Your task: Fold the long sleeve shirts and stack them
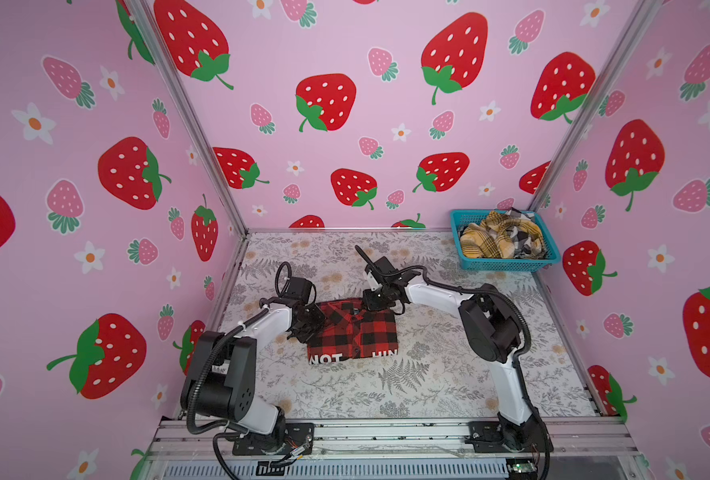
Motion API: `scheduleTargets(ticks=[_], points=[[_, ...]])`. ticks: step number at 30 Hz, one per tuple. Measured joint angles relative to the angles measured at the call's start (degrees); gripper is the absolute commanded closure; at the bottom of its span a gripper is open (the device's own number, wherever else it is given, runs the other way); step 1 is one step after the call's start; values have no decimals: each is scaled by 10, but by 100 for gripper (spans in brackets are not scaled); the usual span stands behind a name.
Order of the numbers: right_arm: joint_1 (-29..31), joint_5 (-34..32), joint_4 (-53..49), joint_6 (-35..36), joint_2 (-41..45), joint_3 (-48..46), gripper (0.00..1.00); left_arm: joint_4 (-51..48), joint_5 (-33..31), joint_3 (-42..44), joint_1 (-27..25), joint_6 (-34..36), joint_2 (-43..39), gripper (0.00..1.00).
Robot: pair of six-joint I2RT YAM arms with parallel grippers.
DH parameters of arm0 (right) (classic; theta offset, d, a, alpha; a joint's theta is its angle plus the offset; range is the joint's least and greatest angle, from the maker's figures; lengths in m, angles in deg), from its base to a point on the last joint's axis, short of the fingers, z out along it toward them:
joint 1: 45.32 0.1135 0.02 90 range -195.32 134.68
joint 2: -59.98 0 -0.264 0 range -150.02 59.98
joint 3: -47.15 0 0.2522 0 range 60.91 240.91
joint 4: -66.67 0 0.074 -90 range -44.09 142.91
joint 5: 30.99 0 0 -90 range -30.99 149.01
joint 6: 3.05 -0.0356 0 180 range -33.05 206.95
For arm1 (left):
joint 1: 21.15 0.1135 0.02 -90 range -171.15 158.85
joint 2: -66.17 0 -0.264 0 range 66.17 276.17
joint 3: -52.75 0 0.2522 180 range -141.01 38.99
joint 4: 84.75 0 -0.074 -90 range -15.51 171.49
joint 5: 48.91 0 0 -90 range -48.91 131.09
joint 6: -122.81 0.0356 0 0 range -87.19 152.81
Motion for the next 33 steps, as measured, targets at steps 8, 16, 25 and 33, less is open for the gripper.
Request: scheduleTargets(ticks=[8, 16, 25, 33], points=[[-2, -7, -14, 4, 12, 5, 49, 3, 8, -16, 24, 17, 17, 54], [-30, -17, -30, 14, 29, 14, 43, -42, -23, -70, 43, 44, -14, 28], [-37, -29, -30, 15, 17, 7, 44, -34, -12, -102, 57, 50, 95, 39], [-38, -49, -14, 4, 22, -40, 48, -4, 16, -112, 18, 49, 118, 46]])
